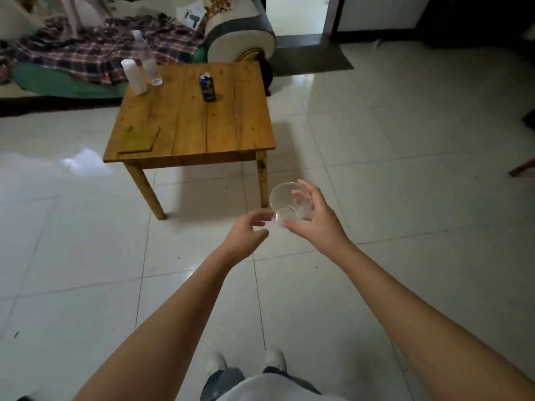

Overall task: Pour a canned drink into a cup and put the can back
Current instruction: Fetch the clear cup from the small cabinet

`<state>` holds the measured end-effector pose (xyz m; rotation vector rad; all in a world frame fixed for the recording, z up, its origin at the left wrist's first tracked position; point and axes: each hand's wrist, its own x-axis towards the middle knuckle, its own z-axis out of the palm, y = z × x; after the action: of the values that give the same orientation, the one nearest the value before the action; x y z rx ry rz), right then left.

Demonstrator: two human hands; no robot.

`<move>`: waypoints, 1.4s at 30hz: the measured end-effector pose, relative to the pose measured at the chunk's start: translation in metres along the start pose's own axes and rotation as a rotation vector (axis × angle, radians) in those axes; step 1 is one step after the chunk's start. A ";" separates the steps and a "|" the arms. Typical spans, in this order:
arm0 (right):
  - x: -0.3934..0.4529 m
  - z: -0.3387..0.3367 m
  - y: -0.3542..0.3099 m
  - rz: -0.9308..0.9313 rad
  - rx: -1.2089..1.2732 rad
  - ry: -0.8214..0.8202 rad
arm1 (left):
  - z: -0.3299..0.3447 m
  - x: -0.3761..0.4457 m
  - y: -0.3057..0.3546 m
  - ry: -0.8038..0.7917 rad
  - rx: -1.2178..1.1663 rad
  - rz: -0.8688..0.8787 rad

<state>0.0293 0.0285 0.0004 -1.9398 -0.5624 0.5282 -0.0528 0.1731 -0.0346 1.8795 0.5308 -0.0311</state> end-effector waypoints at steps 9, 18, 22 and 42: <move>0.012 -0.077 0.045 0.080 0.082 0.166 | 0.066 0.056 0.042 -0.182 0.050 0.048; 0.085 -0.118 0.065 0.102 0.112 0.211 | 0.083 0.146 0.072 -0.240 0.075 0.074; 0.146 -0.142 0.067 0.098 0.159 0.226 | 0.082 0.211 0.091 -0.238 0.069 0.094; 0.412 -0.270 0.080 0.055 0.143 0.166 | 0.088 0.479 0.187 -0.195 0.084 0.093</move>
<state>0.5278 0.0523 -0.0130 -1.8461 -0.3566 0.4248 0.4680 0.2085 -0.0326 1.9562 0.3118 -0.1762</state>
